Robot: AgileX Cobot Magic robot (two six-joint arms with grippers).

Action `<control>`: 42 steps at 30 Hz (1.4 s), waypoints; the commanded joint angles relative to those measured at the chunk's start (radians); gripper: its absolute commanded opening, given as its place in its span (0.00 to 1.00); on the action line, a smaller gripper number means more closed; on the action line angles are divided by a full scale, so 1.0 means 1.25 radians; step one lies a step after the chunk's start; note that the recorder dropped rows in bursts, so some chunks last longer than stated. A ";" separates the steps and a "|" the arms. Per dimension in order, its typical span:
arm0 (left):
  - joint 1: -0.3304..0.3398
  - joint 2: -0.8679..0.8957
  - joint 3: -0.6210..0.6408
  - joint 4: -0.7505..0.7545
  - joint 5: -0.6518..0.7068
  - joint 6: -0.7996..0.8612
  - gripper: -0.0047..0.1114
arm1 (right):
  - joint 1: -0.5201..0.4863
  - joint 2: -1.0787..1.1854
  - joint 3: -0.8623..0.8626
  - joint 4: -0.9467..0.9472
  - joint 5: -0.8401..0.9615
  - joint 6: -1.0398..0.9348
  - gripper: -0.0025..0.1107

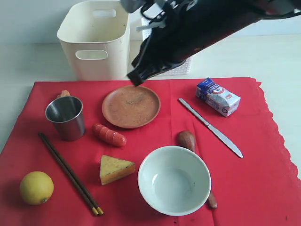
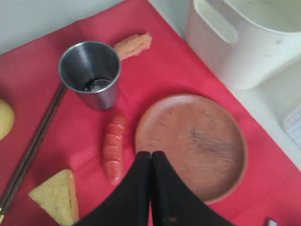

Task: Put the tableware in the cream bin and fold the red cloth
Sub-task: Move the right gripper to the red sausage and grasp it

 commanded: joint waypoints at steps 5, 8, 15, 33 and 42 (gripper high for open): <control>0.003 -0.005 0.000 -0.002 -0.004 0.001 0.05 | 0.117 0.152 0.002 -0.021 -0.174 -0.012 0.14; 0.003 -0.005 0.000 -0.002 -0.004 0.001 0.05 | 0.145 0.202 0.002 -0.023 -0.206 -0.012 0.28; 0.003 -0.005 0.000 -0.002 -0.004 0.001 0.05 | 0.169 0.257 0.000 -0.035 -0.201 -0.012 0.51; 0.003 -0.005 0.000 -0.002 -0.004 0.001 0.05 | 0.169 0.305 -0.038 -0.051 -0.212 -0.006 0.52; 0.003 -0.005 0.000 -0.002 -0.004 0.001 0.05 | 0.168 0.410 -0.176 -0.109 -0.134 0.069 0.52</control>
